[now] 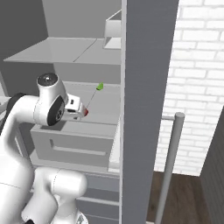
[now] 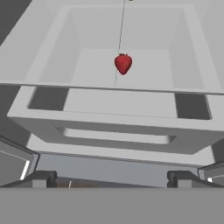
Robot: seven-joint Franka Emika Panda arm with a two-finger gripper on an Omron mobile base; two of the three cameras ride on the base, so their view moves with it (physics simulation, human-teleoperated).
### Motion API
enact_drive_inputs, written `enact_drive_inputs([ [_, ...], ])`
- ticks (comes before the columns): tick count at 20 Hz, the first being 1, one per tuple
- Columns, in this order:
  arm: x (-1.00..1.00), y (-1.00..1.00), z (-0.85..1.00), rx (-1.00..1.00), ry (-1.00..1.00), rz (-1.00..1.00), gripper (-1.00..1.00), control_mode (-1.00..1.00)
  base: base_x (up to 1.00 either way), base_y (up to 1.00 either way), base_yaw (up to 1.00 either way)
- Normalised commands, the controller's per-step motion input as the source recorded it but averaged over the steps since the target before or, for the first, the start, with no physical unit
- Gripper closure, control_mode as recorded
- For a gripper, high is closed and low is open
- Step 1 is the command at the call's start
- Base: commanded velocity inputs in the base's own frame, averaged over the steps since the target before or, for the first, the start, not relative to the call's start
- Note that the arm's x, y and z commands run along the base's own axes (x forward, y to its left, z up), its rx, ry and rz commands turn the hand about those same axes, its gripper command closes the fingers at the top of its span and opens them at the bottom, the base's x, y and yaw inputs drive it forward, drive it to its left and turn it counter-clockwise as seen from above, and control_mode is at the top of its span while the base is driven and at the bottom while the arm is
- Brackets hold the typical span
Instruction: Take the strawberry from the fridge and place it on top of the pancake, located on the dining counter.
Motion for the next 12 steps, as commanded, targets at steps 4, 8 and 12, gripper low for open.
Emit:
enact_drive_inputs([
  [4,0.29,0.0,-0.21,-0.02,0.0,0.0,-1.0,-1.0,0.0,0.0,0.0],
  [8,0.29,0.01,-0.22,-0.01,0.0,0.0,-1.0,-1.0,0.0,0.0,0.0],
  [12,0.39,0.01,-0.19,-0.01,0.01,0.0,-1.0,-1.0,0.0,0.0,0.0],
])
